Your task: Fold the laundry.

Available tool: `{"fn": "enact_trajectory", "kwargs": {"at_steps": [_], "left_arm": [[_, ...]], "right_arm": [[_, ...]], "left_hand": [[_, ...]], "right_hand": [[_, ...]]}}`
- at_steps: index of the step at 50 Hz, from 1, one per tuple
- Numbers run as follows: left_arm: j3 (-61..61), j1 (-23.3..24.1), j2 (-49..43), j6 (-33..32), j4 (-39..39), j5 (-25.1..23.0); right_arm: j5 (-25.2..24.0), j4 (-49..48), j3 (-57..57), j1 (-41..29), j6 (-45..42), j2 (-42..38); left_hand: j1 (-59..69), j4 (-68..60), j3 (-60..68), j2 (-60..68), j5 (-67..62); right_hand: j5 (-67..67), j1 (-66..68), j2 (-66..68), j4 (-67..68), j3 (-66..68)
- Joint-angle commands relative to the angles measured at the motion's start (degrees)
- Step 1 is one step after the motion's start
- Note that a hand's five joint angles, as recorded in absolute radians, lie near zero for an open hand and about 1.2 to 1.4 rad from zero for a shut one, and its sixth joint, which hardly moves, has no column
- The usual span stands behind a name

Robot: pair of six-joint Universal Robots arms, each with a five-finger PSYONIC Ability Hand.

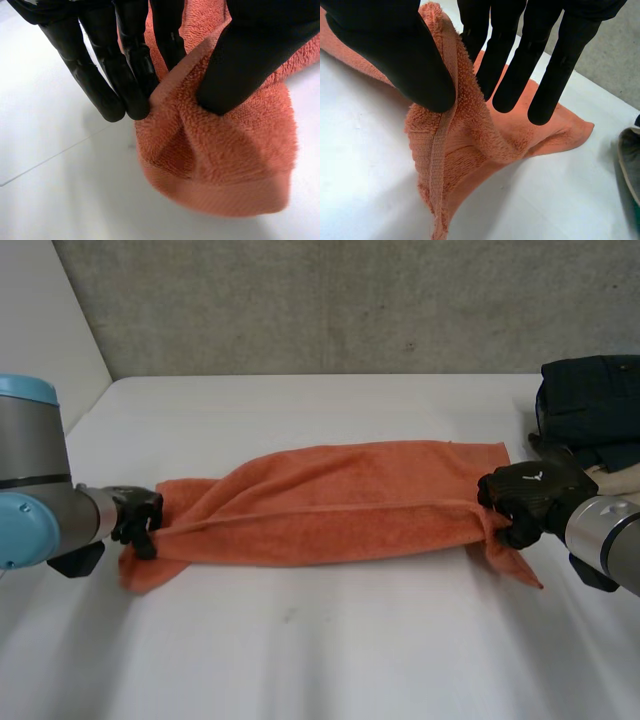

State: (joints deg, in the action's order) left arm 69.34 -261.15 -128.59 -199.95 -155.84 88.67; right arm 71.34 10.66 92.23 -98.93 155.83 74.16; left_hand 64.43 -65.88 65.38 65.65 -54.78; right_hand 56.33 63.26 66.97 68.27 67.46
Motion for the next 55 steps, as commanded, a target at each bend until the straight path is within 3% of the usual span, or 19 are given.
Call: {"fn": "enact_trajectory", "kwargs": {"at_steps": [1, 7, 11, 16, 19, 25, 31, 37, 42, 46, 55], "left_arm": [[-0.26, 1.16, 3.16, -1.06, 0.62, 1.15], [-0.87, 1.95, 7.47, -3.78, 3.96, 0.98], [-0.26, 2.83, 11.34, -10.62, 8.53, 0.89], [3.69, 3.8, 15.29, -25.54, 12.05, 1.24], [5.19, 4.24, 16.26, -30.4, 11.88, 1.42], [3.18, 6.52, 12.41, -32.53, 6.44, 2.56], [-14.46, 7.4, 5.02, -30.77, -2.96, 6.33], [-32.85, 7.49, 7.21, -20.68, -16.49, 7.48], [-36.38, 7.4, 12.56, -9.43, -31.94, 6.35], [-34.46, 7.4, 13.45, -7.73, -36.98, 5.2], [-24.26, 3.63, 12.4, -8.35, -36.37, 7.83]], "right_arm": [[0.82, 2.69, -3.54, 0.58, -7.08, -1.47], [2.58, 9.19, -7.23, 0.84, -20.45, -1.83], [4.69, 20.25, -9.08, 0.84, -32.23, -1.47], [5.31, 37.55, -9.96, 1.63, -45.58, -0.24], [5.13, 40.23, -10.31, 0.93, -46.75, -0.86], [6.71, 33.74, -12.86, -3.55, -43.24, -7.79], [14.87, 22.06, -27.42, -6.63, -39.82, -15.0], [20.95, 4.93, -48.0, -7.68, -29.46, -16.24], [19.55, -16.05, -50.66, -7.16, -16.02, -11.78], [16.22, -26.71, -46.54, -7.16, -11.78, -8.51], [12.95, -24.64, -38.89, -7.77, -11.6, -8.77]], "left_hand": [[15.57, -14.12, 14.62, 14.35, -15.22], [15.57, -14.12, 14.62, 14.35, -15.22], [15.57, -14.12, 14.62, 14.35, -15.22], [15.57, -14.12, 14.62, 14.35, -15.22], [15.57, -14.12, 14.62, 14.35, -15.22], [15.57, -14.12, 14.62, 14.35, -15.22], [15.57, -14.12, 14.62, 14.35, -15.22], [15.57, -14.12, 14.62, 14.35, -15.22], [15.57, -14.12, 14.62, 14.35, -15.22], [15.57, -14.12, 14.62, 14.35, -15.22], [15.57, -14.12, 14.62, 14.35, -15.22]], "right_hand": [[13.67, 16.74, 13.03, 11.73, 12.54], [13.67, 16.74, 13.03, 11.73, 12.54], [13.67, 16.74, 13.03, 11.73, 12.54], [13.67, 16.74, 13.03, 11.73, 12.54], [13.67, 16.74, 13.03, 11.73, 12.54], [13.67, 16.74, 13.03, 11.73, 12.54], [13.67, 16.74, 13.03, 11.73, 12.54], [13.67, 16.74, 13.03, 11.73, 12.54], [13.67, 16.74, 13.03, 11.73, 12.54], [13.67, 16.74, 13.03, 11.73, 12.54], [13.67, 16.74, 13.03, 11.73, 12.54]]}}
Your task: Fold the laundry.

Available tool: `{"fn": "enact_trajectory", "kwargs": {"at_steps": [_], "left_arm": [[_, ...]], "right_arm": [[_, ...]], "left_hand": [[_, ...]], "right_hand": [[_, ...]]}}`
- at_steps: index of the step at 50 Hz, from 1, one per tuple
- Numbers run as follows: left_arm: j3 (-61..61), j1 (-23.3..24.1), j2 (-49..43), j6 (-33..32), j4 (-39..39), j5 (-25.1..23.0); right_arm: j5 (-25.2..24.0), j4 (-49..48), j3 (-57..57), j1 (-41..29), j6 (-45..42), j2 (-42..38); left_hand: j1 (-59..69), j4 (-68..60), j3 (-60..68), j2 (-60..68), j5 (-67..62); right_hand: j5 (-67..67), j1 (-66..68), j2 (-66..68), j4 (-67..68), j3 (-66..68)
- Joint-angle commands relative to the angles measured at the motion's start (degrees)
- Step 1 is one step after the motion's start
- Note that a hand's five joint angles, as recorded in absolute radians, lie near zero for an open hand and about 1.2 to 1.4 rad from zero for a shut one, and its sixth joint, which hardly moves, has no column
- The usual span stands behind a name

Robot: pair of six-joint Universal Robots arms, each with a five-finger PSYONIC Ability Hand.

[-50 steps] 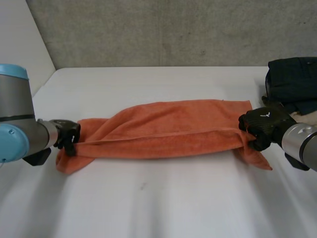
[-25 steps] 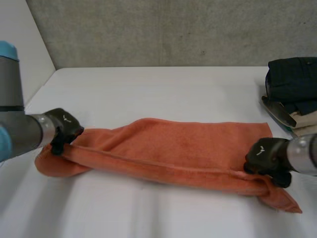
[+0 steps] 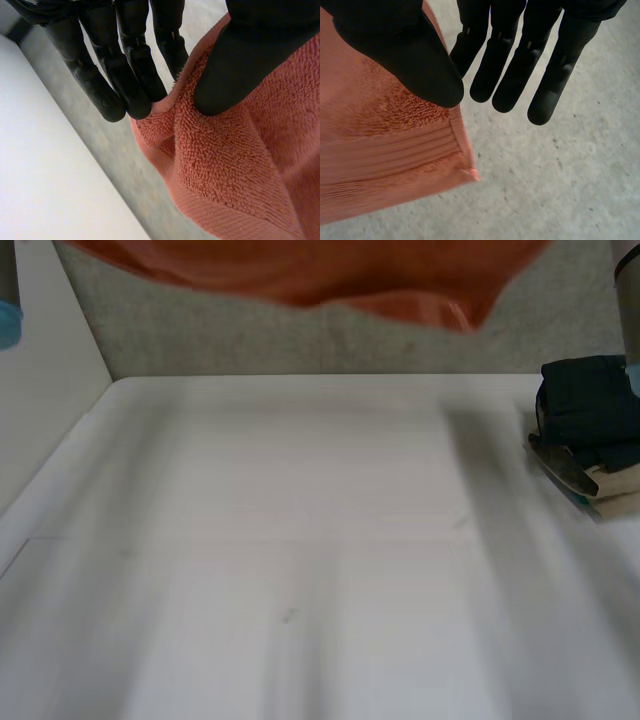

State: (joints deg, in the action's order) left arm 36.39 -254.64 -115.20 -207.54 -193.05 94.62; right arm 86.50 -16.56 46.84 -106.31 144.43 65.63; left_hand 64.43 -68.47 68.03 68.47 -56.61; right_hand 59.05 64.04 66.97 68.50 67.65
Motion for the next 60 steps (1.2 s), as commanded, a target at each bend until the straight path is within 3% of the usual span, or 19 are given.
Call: {"fn": "enact_trajectory", "kwargs": {"at_steps": [1, 5, 12, 17, 22, 23, 26, 30, 46, 60], "left_arm": [[10.01, -3.14, -1.25, -0.67, 0.74, 1.97], [17.74, -4.19, -2.13, 0.03, 1.01, 1.27], [33.3, -4.63, -5.91, -1.02, 0.57, -4.43], [40.24, -6.12, -9.95, -5.32, 1.27, -7.16], [42.36, -7.97, -10.84, -9.54, 5.74, -7.08], [42.36, -8.06, -10.75, -9.9, 6.36, -7.16], [42.36, -8.67, -10.31, -10.34, 10.31, -7.78], [41.4, -9.73, -10.22, -10.08, 13.83, -9.36], [34.2, -15.62, -11.1, -5.78, 26.31, -15.86], [23.39, -17.11, -14.79, -4.89, 39.67, -20.7]], "right_arm": [[-2.39, 3.11, 7.2, -0.3, -0.2, -0.5], [-4.15, 6.27, 12.38, -0.3, -0.03, -2.17], [-6.87, 11.73, 24.16, -0.21, -0.2, -8.31], [-6.44, 13.22, 29.52, -0.47, -1.78, -13.67], [-5.47, 13.57, 32.52, -0.12, -3.54, -13.43], [-5.47, 13.58, 32.87, -0.12, -3.45, -13.07], [-5.73, 13.66, 34.63, 0.23, -2.93, -11.05], [-5.73, 13.58, 36.21, 0.41, -2.84, -9.64], [-5.73, 13.57, 37.44, 2.86, -3.28, -9.2], [-5.82, 13.66, 37.71, 3.04, -3.98, -8.85]], "left_hand": [[15.57, -11.53, 11.97, 11.53, -13.39], [15.57, -11.53, 11.97, 11.53, -13.39], [15.57, -11.53, 11.97, 11.53, -13.39], [15.57, -11.53, 11.97, 11.53, -13.39], [15.57, -11.53, 11.97, 11.53, -13.39], [12.26, -8.22, 8.66, 8.21, -10.07], [-16.94, 20.98, -20.54, -20.99, 19.12], [-26.45, 30.49, -30.05, -30.5, 28.63], [-24.78, 28.82, -28.38, -28.83, 26.97], [-16.88, 20.92, -20.48, -20.93, 19.07]], "right_hand": [[10.95, 15.96, 13.03, 11.5, 12.35], [10.95, 15.96, 13.03, 11.5, 12.35], [10.95, 15.96, 13.03, 11.5, 12.35], [10.95, 15.96, 13.03, 11.5, 12.35], [10.95, 15.96, 13.03, 11.5, 12.35], [10.95, 15.96, 13.03, 11.5, 12.35], [10.95, 15.96, 13.03, 11.5, 12.35], [10.95, 15.96, 13.03, 11.5, 12.35], [10.95, 15.96, 13.03, 11.5, 12.35], [10.95, 15.96, 13.03, 11.5, 12.35]]}}
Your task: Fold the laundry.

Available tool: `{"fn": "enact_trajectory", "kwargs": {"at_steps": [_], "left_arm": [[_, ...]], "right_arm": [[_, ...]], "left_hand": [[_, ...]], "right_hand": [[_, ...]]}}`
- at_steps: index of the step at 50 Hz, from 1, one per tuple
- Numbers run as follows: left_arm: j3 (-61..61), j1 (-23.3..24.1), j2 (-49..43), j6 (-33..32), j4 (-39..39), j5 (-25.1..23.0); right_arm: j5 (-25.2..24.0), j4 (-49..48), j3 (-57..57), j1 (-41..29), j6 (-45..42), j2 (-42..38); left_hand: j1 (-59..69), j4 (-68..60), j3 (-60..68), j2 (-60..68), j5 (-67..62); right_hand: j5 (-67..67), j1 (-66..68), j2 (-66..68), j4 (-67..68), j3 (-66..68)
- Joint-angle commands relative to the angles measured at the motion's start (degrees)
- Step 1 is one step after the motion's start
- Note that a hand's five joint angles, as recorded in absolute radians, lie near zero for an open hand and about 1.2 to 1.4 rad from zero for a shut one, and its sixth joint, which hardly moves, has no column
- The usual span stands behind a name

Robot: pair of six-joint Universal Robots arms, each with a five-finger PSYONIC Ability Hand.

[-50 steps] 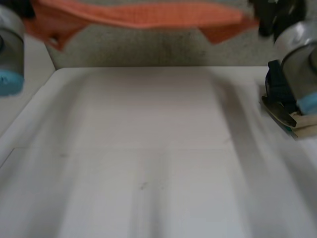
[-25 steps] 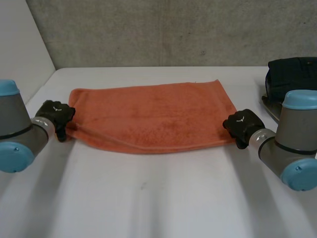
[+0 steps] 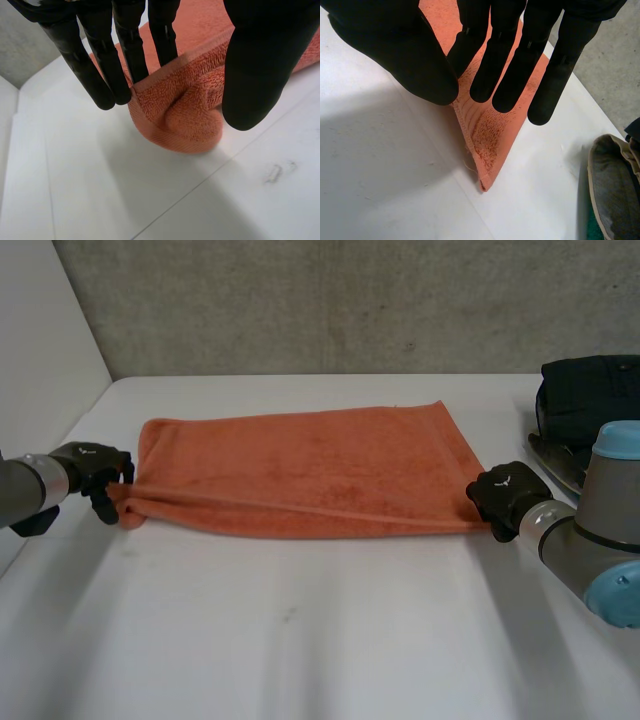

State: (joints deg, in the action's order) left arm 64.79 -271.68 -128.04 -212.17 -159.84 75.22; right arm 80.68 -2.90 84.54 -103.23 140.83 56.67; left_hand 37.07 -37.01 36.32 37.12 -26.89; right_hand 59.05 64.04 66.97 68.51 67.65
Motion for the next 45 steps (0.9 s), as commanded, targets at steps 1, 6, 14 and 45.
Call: {"fn": "enact_trajectory", "kwargs": {"at_steps": [1, 6, 14, 45], "left_arm": [[-6.5, 0.01, -2.56, -0.35, 7.43, -1.13], [-10.02, 0.19, -5.03, -0.61, 8.93, 0.1], [-11.79, 1.33, -7.23, -2.72, 8.93, 2.73], [13.36, 1.95, 13.61, -12.58, 13.23, 7.92]], "right_arm": [[0.0, 0.0, 0.01, -0.05, -0.47, 0.11], [-0.08, 0.0, 0.19, 0.04, -0.64, 0.19], [0.0, 0.17, 0.36, 0.74, -1.35, 0.98], [-3.78, 31.83, -0.95, 2.68, -23.51, 9.51]], "left_hand": [[10.99, -11.04, 11.74, 10.94, -11.16], [20.9, -20.96, 21.66, 20.85, -21.08], [42.93, -42.99, 43.68, 42.88, -43.11], [42.93, -42.99, 43.68, 42.88, -43.11]], "right_hand": [[10.95, 15.96, 13.03, 11.49, 12.35], [10.95, 15.96, 13.03, 11.49, 12.35], [10.95, 15.96, 13.03, 11.49, 12.35], [10.95, 15.96, 13.03, 11.49, 12.35]]}}
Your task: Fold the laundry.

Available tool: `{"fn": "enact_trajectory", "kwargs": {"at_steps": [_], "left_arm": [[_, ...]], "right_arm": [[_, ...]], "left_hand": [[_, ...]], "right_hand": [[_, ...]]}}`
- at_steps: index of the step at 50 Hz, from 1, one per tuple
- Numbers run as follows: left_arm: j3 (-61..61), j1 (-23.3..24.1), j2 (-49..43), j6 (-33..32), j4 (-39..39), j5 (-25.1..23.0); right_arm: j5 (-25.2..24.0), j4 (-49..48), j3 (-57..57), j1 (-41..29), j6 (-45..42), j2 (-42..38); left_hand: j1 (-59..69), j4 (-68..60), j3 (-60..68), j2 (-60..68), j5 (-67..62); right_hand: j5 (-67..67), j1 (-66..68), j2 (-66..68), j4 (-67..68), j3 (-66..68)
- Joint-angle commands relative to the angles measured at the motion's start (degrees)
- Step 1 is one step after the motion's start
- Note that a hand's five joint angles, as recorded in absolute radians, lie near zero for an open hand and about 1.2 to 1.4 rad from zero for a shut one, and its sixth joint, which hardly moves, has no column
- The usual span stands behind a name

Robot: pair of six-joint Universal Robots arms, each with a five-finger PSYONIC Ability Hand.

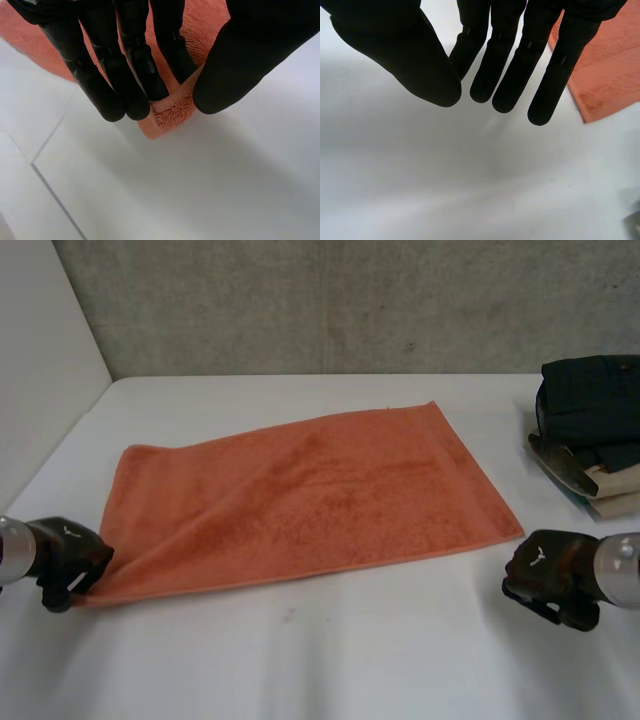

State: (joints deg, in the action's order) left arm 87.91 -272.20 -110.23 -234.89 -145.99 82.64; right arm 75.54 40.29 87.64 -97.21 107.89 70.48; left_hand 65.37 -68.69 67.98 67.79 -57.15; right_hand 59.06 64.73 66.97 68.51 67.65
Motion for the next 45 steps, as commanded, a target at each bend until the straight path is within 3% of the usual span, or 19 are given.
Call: {"fn": "enact_trajectory", "kwargs": {"at_steps": [1, 2, 3, 6, 7, 9, 16, 27, 38, 45], "left_arm": [[-10.91, 2.73, -4.56, 11.63, -0.43, 0.33], [-12.05, 2.99, -4.91, 12.87, -0.35, 0.15], [-14.15, 3.43, -5.08, 14.97, -0.17, -0.29], [-17.24, 4.04, -5.0, 17.79, 0.09, -0.73], [-19.33, 4.48, -4.74, 19.45, 0.01, -0.99], [-21.63, 5.1, -4.73, 21.31, -0.08, -0.9], [-36.82, 8.08, -8.68, 30.89, -3.06, 2.95], [-49.5, 9.58, -20.19, 31.86, -3.25, 11.48], [-48.45, 8.53, -21.7, 31.86, -3.33, 11.49], [-46.25, 7.91, -21.0, 31.78, -3.95, 10.87]], "right_arm": [[1.19, -13.2, -4.23, -3.34, 11.53, -4.38], [1.1, -15.04, -4.32, -3.34, 13.38, -4.47], [0.67, -18.63, -4.06, -3.08, 17.75, -4.56], [-0.13, -22.96, -3.44, -2.55, 23.66, -4.21], [-0.65, -25.23, -2.83, -2.37, 27.42, -3.77], [-1.27, -27.18, -2.12, -2.37, 30.7, -3.77], [-1.45, -31.41, -1.94, -3.69, 42.31, -7.81], [3.38, -37.82, -7.21, -5.89, 44.25, -17.38], [5.14, -43.54, -11.35, -6.68, 44.34, -21.7], [5.58, -44.68, -15.56, -7.21, 43.99, -24.59]], "left_hand": [[14.63, -11.31, 12.02, 12.21, -12.85], [14.63, -11.31, 12.02, 12.21, -12.85], [14.63, -11.31, 12.02, 12.21, -12.85], [14.63, -11.31, 12.02, 12.21, -12.85], [14.63, -11.31, 12.02, 12.21, -12.85], [14.63, -11.31, 12.02, 12.21, -12.85], [14.63, -11.31, 12.02, 12.21, -12.85], [14.63, -11.31, 12.02, 12.21, -12.85], [14.63, -11.31, 12.02, 12.21, -12.85], [14.63, -11.31, 12.02, 12.21, -12.85]], "right_hand": [[10.94, 15.27, 13.03, 11.49, 12.35], [9.42, 13.75, 11.51, 9.97, 10.82], [-6.58, -2.25, -4.5, -6.03, -5.18], [-26.69, -22.36, -24.61, -26.14, -25.29], [-41.75, -37.41, -39.66, -41.2, -40.34], [-47.44, -43.11, -45.36, -46.89, -46.04], [-47.62, -43.28, -45.53, -47.06, -46.21], [-44.94, -40.6, -42.85, -44.39, -43.53], [-35.35, -31.01, -33.26, -34.8, -33.94], [-20.08, -15.75, -17.99, -19.53, -18.68]]}}
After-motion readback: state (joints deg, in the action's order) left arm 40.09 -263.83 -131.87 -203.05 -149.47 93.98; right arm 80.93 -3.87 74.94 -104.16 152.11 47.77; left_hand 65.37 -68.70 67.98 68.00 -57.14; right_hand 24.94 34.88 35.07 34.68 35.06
